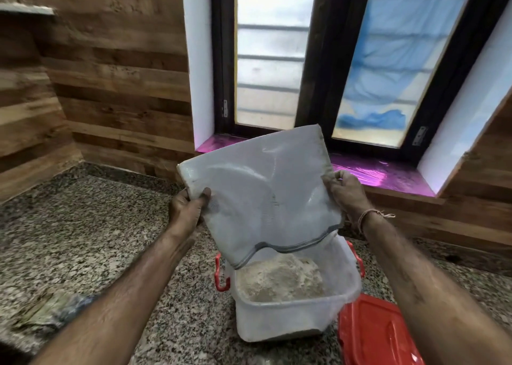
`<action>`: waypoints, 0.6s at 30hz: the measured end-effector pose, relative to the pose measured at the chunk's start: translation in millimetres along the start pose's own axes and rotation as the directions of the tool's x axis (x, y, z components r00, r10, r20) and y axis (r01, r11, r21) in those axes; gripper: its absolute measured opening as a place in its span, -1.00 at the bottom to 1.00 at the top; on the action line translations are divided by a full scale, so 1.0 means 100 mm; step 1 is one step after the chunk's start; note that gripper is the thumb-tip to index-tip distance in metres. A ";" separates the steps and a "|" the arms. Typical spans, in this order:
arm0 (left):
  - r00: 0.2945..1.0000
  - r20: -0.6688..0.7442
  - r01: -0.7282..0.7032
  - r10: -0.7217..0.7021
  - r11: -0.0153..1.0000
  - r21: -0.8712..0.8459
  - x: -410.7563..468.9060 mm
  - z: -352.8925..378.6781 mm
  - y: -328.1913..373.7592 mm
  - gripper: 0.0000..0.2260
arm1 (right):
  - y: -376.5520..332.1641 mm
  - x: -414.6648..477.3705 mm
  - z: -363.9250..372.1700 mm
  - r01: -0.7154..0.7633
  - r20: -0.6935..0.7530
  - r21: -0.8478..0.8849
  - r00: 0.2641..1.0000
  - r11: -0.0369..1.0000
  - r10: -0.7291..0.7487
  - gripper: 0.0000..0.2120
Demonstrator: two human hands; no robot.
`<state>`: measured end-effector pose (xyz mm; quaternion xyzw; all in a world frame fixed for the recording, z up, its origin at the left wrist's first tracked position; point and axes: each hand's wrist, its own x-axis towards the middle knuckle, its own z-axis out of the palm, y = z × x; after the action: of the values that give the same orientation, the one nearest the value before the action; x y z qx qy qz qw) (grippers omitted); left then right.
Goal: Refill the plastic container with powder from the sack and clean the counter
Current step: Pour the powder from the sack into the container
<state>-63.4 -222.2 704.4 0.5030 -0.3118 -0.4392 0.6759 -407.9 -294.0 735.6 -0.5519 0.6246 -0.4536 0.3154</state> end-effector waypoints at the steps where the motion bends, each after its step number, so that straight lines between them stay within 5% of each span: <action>1: 1.000 -0.017 0.007 -0.007 1.000 -0.003 0.04 -0.08 0.03 -0.94 | -0.08 0.05 0.05 -0.001 0.006 -0.009 1.000 1.000 0.001 -0.64; 9: 0.958 -0.256 0.146 -0.130 0.988 0.041 0.31 -1.36 -0.22 -0.92 | -0.58 0.07 1.01 -0.024 0.338 0.130 0.941 0.991 -0.021 -0.73; 13: 0.901 -0.378 0.264 -0.213 0.961 0.086 0.43 -2.15 -0.61 -0.71 | -0.73 0.22 1.94 0.267 0.334 -0.167 0.921 0.949 -0.200 -0.80; 18: 0.852 -0.407 0.381 -0.329 0.923 0.050 0.35 -2.71 -0.93 -0.64 | -0.98 0.26 2.97 0.378 0.366 -0.432 0.903 0.819 -0.223 -0.74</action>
<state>159.3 -153.4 533.8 0.6720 -0.0996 -0.4261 0.5974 -107.5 -382.2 712.7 -0.7685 0.5681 -0.2345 0.1781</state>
